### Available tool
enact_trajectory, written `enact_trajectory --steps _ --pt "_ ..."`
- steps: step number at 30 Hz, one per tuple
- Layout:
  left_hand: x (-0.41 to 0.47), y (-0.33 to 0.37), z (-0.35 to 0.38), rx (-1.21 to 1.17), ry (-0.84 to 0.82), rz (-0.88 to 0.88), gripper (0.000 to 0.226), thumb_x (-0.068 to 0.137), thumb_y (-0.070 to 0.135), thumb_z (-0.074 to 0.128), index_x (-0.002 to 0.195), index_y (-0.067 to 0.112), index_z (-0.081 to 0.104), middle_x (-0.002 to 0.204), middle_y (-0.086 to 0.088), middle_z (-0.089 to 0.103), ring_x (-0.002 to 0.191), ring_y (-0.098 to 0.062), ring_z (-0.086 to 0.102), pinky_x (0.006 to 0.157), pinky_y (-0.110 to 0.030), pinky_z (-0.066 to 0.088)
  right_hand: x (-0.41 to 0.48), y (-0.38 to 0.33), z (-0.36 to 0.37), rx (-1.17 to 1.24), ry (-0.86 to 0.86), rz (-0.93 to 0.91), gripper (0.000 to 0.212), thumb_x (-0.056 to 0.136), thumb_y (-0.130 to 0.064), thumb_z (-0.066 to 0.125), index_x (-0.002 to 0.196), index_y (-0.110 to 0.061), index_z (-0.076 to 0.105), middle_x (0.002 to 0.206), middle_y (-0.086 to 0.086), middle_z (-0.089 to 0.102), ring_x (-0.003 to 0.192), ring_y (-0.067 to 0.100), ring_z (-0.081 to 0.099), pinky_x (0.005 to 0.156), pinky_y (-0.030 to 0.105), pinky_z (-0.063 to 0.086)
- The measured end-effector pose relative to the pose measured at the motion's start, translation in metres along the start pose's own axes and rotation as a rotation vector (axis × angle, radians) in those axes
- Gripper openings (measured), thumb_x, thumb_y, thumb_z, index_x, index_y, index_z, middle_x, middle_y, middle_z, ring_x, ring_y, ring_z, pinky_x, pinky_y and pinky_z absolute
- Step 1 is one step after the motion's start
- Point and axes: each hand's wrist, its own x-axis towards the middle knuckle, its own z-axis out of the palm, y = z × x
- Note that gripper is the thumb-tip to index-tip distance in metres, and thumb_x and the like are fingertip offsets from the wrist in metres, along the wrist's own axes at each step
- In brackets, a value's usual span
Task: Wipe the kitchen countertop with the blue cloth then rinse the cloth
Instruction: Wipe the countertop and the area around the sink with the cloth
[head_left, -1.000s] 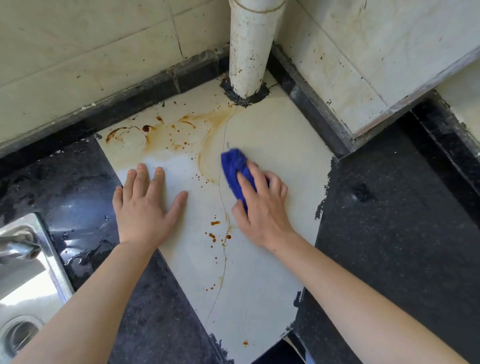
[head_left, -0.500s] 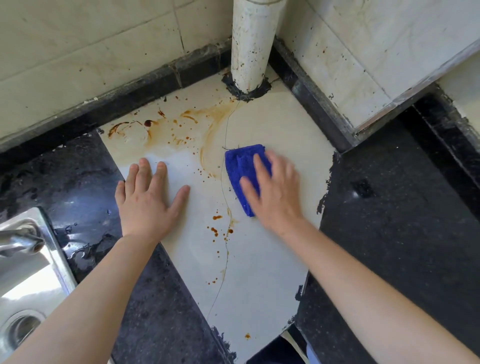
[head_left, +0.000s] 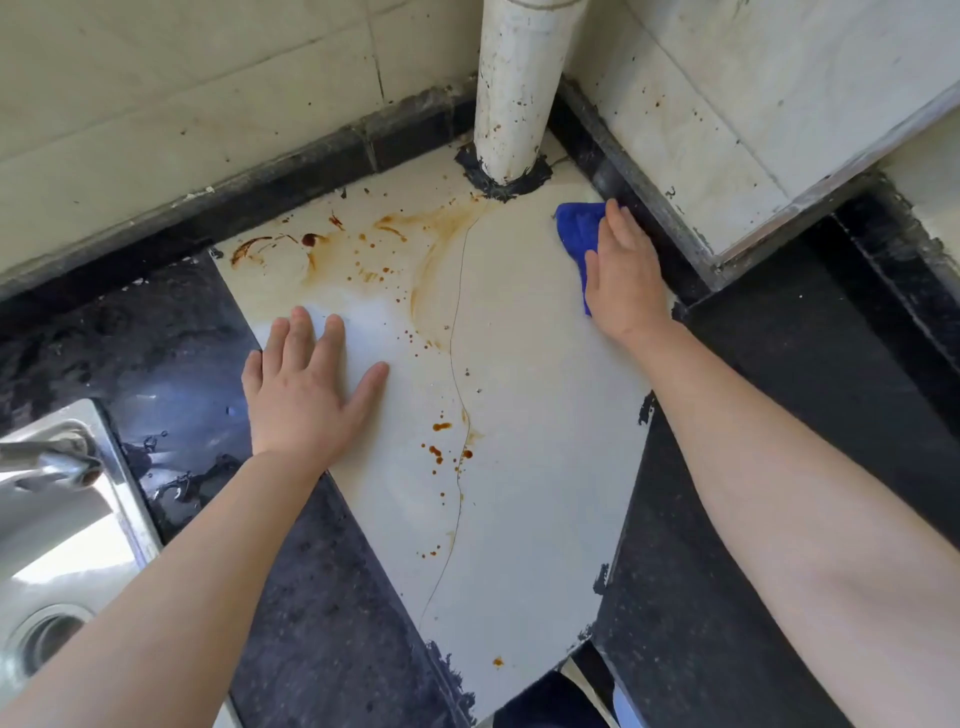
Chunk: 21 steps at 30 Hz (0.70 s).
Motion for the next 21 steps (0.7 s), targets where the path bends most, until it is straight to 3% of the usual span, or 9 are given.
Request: enact_trajectory --steps 2,4,8,11,14,15,17,21 --pt "0.000 -0.001 -0.002 -0.006 -0.008 0.006 0.074 0.096 0.070 0.031 0.155 0.026 0.026 0.166 -0.008 0.016 0.153 -0.027 0.008 0.122 -0.052 0.011 -0.008 -0.022 0.003 0.036 0.012 0.031 0.056 0.107 -0.024 0.033 0.155 0.001 0.020 0.166 0.011 0.014 0.153 0.028 0.010 0.125 0.039 0.006" --pt "0.001 -0.003 -0.006 0.005 -0.017 0.028 0.069 0.098 0.066 0.032 0.154 0.027 0.029 0.165 -0.008 0.019 0.153 -0.028 0.012 0.121 -0.052 0.015 -0.035 -0.049 0.008 0.064 0.017 -0.056 0.054 0.106 -0.027 0.032 0.155 -0.005 0.026 0.165 0.007 0.019 0.153 0.028 0.012 0.125 0.041 0.008" --pt "0.001 -0.012 -0.020 -0.120 -0.014 0.030 0.055 0.103 0.056 0.032 0.145 0.024 0.049 0.162 -0.005 0.032 0.149 -0.028 0.028 0.118 -0.051 0.023 -0.156 -0.107 0.027 0.135 -0.046 -0.436 0.049 0.102 -0.026 0.039 0.147 -0.009 0.045 0.159 0.003 0.035 0.149 0.025 0.025 0.119 0.043 0.024" --pt "-0.013 -0.025 -0.019 -0.172 0.079 0.055 0.049 0.105 0.048 0.033 0.131 0.018 0.062 0.149 -0.009 0.050 0.138 -0.032 0.043 0.115 -0.053 0.029 -0.214 -0.110 0.031 0.148 -0.135 -0.656 0.049 0.095 -0.013 0.052 0.143 -0.009 0.049 0.156 0.003 0.041 0.141 0.029 0.036 0.107 0.044 0.038" --pt "-0.033 -0.039 -0.011 -0.147 0.106 0.072 0.057 0.104 0.053 0.025 0.122 0.017 0.065 0.137 -0.006 0.055 0.132 -0.034 0.048 0.106 -0.057 0.037 -0.197 -0.086 0.018 0.116 -0.154 -0.847 0.047 0.093 -0.004 0.037 0.136 0.000 0.055 0.145 0.011 0.053 0.119 0.036 0.051 0.094 0.045 0.050" --pt "-0.038 -0.042 -0.008 -0.142 0.098 0.062 0.056 0.103 0.052 0.025 0.122 0.017 0.065 0.138 -0.005 0.055 0.133 -0.034 0.048 0.106 -0.057 0.037 -0.182 -0.079 0.013 0.107 -0.125 -0.837 0.044 0.095 -0.003 0.037 0.133 0.003 0.056 0.139 0.015 0.057 0.113 0.039 0.056 0.092 0.046 0.051" --pt "-0.043 -0.043 -0.007 -0.145 0.085 0.029 0.051 0.103 0.048 0.029 0.124 0.018 0.065 0.144 -0.006 0.053 0.137 -0.033 0.045 0.109 -0.057 0.034 -0.135 -0.064 0.001 0.131 -0.013 -0.634 0.039 0.096 0.000 0.041 0.131 0.006 0.056 0.132 0.022 0.060 0.108 0.044 0.058 0.096 0.049 0.048" --pt "-0.051 -0.049 -0.005 -0.159 0.107 0.053 0.047 0.104 0.045 0.031 0.125 0.020 0.063 0.146 -0.006 0.054 0.139 -0.032 0.045 0.107 -0.057 0.035 -0.050 -0.036 -0.011 0.187 0.161 -0.177 0.041 0.098 -0.006 0.048 0.138 0.004 0.050 0.144 0.021 0.049 0.121 0.046 0.048 0.105 0.047 0.036"
